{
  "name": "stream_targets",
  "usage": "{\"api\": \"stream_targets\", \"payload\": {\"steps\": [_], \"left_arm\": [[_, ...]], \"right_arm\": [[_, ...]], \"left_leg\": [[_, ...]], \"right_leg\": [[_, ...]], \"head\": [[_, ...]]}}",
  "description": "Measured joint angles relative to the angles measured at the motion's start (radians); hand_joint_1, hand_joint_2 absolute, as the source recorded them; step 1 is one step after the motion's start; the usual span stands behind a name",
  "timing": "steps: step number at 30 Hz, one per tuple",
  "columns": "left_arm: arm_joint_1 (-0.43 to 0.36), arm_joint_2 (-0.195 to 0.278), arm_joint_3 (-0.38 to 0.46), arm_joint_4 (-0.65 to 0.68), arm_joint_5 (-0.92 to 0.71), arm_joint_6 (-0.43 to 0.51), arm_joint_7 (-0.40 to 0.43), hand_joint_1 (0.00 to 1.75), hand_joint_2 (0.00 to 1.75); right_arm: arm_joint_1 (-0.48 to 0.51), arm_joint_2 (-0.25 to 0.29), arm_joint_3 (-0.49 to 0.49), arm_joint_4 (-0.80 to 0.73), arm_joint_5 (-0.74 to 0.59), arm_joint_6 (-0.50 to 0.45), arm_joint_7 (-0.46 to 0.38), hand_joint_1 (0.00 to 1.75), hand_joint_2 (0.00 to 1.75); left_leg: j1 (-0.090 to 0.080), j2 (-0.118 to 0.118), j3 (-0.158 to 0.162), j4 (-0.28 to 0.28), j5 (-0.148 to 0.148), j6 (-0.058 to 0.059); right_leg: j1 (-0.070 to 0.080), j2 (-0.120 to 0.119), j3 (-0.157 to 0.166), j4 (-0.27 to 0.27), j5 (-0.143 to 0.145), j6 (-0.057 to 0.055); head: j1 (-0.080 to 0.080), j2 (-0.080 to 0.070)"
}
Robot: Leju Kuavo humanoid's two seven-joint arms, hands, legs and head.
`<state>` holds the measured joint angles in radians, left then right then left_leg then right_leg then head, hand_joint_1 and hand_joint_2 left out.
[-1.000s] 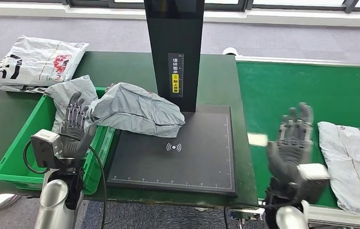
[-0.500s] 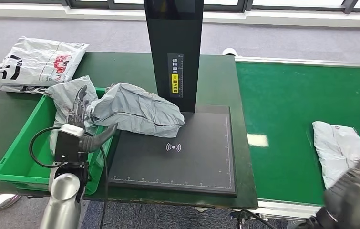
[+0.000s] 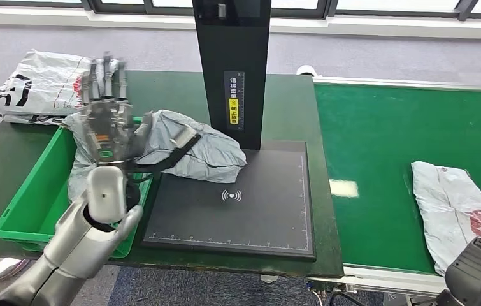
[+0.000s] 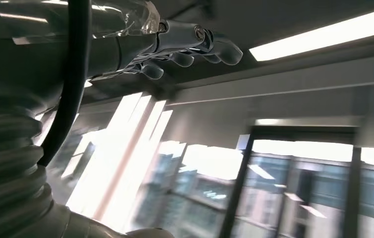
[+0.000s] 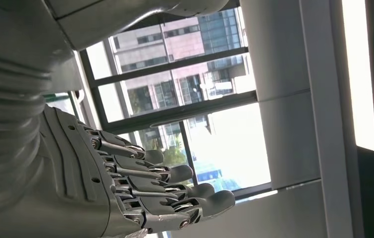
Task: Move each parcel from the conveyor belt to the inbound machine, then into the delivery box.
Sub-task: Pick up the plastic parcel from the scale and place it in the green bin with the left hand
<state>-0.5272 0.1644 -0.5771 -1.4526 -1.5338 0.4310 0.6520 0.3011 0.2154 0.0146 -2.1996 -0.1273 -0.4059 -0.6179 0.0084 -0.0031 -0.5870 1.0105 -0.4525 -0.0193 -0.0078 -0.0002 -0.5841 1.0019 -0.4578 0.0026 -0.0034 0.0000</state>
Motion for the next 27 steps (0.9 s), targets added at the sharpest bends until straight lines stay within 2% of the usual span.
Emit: {"api": "stream_targets", "payload": {"steps": [1,2,5,6,9,14,18,23,25,27], "left_arm": [[-0.011,0.005,-0.021,0.010,0.000,-0.005,0.001,0.00,1.75],[-0.030,0.016,-0.084,0.045,0.000,-0.021,-0.013,0.00,1.75],[-0.141,0.059,-0.340,0.229,0.001,-0.067,-0.067,0.00,1.75],[-0.172,0.067,-0.385,0.275,0.001,-0.073,-0.072,0.00,1.75],[-0.204,0.077,-0.449,0.352,0.001,-0.092,-0.090,0.00,1.75],[-0.249,0.084,-0.490,0.451,0.001,-0.102,-0.152,0.00,1.75],[-0.264,0.077,-0.493,0.537,0.001,-0.150,-0.289,0.00,1.75],[-0.286,0.072,-0.474,0.667,0.006,-0.313,-0.507,0.00,1.75],[-0.303,0.076,-0.446,0.729,0.009,-0.385,-0.566,0.00,1.75],[-0.319,0.082,-0.419,0.784,0.010,-0.419,-0.594,0.00,1.75]], "right_arm": [[0.000,-0.001,-0.001,0.001,-0.003,0.003,0.000,0.00,1.75],[-0.001,-0.003,-0.004,0.005,-0.011,0.013,0.000,0.00,1.75],[-0.003,-0.017,-0.014,0.024,-0.040,0.057,-0.002,0.00,1.75],[-0.003,-0.020,-0.016,0.029,-0.044,0.067,-0.002,0.00,1.75],[-0.003,-0.023,-0.018,0.035,-0.047,0.087,0.007,0.00,1.75],[-0.005,-0.025,-0.018,0.044,-0.050,0.116,0.020,0.00,1.75],[-0.012,-0.024,-0.018,0.053,-0.038,0.156,0.036,0.00,1.75],[-0.036,-0.024,-0.018,0.075,-0.024,0.209,0.059,0.00,1.75],[-0.050,-0.022,-0.018,0.095,-0.019,0.224,0.066,0.00,1.75],[-0.059,-0.021,-0.018,0.113,-0.016,0.228,0.067,0.00,1.75]], "left_leg": [[0.000,0.000,0.000,0.000,0.000,0.000],[0.000,0.001,0.001,0.000,0.000,0.000],[-0.001,0.007,0.002,0.000,0.001,0.001],[-0.001,0.008,0.002,0.000,0.000,0.001],[-0.002,0.007,0.001,0.000,0.001,0.001],[-0.002,0.007,0.001,-0.001,0.001,0.000],[-0.002,0.007,0.001,-0.001,0.001,0.000],[-0.002,0.006,0.001,-0.001,0.001,0.000],[-0.002,0.008,0.002,-0.001,0.001,0.000],[-0.002,0.009,0.003,-0.001,0.001,0.000]], "right_leg": [[0.000,0.000,0.000,0.000,0.000,0.000],[-0.001,0.001,0.001,0.000,0.000,0.000],[-0.002,0.008,-0.002,0.001,0.004,0.000],[-0.003,0.009,-0.002,0.001,0.004,0.000],[-0.002,0.008,-0.002,0.001,0.004,0.000],[-0.002,0.007,-0.002,0.001,0.004,0.000],[-0.002,0.007,-0.002,0.001,0.004,0.000],[-0.001,0.007,-0.001,0.002,0.004,0.000],[-0.001,0.008,-0.001,0.002,0.004,-0.001],[-0.001,0.010,-0.001,0.002,0.004,-0.001]], "head": [[0.000,0.000],[0.000,0.000],[0.000,0.000],[0.000,0.000],[0.000,0.000],[0.000,0.000],[0.000,0.000],[0.000,0.000],[0.000,0.000],[0.000,0.000]]}}
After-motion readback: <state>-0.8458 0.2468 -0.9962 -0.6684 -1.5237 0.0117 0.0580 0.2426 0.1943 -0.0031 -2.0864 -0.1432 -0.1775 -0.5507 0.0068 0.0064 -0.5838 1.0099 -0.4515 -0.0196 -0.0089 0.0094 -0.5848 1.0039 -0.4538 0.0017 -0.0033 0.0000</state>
